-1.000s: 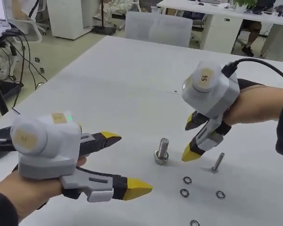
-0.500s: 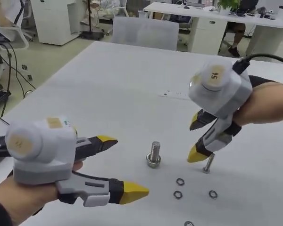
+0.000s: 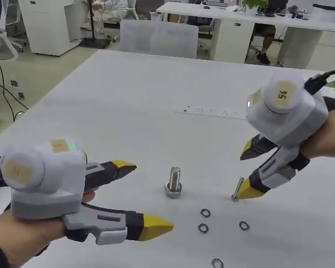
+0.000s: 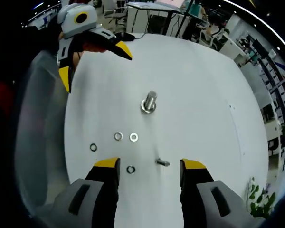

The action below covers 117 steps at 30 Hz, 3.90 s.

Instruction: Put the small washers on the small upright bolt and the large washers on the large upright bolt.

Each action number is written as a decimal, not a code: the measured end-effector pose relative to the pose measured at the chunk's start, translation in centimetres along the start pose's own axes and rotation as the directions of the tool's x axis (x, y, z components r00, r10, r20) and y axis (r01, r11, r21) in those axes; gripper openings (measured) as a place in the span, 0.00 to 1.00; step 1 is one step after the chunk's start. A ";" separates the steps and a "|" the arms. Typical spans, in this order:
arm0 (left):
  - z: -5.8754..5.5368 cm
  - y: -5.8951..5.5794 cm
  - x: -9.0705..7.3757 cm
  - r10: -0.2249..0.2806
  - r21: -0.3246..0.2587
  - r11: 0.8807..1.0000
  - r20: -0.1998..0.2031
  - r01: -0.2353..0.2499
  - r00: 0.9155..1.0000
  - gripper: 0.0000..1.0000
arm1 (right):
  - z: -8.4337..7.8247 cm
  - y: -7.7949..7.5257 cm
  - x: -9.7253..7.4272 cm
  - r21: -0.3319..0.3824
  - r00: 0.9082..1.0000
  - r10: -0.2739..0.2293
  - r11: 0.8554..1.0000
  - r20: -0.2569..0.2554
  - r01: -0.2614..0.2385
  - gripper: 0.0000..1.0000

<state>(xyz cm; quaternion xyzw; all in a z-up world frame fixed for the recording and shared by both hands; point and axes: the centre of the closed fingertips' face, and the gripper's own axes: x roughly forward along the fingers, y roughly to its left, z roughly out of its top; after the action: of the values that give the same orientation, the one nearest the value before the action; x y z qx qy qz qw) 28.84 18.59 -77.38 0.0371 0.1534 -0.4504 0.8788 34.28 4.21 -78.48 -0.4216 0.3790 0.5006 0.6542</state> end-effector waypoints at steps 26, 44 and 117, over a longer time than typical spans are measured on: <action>-0.5 -1.2 -0.1 -0.027 -0.001 1.000 -0.008 0.027 1.000 0.82 | -3.7 6.4 1.4 0.063 0.996 0.080 0.995 -0.040 -0.077 0.49; -0.5 -1.4 -0.2 -0.031 0.001 1.000 -0.005 0.031 1.000 0.81 | -2.3 10.6 4.3 -0.010 0.981 0.184 0.983 -0.060 -0.185 0.43; -0.1 -1.4 -0.6 -0.009 -0.001 1.000 0.018 0.009 1.000 0.80 | -0.7 12.7 7.7 -0.232 0.963 0.206 0.942 -0.175 -0.244 0.12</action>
<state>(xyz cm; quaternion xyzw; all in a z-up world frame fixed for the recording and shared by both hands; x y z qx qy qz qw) 27.40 18.28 -77.18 0.0318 0.1458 -0.4547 0.8780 23.49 8.00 -87.99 -0.4909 0.4059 0.5835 0.5038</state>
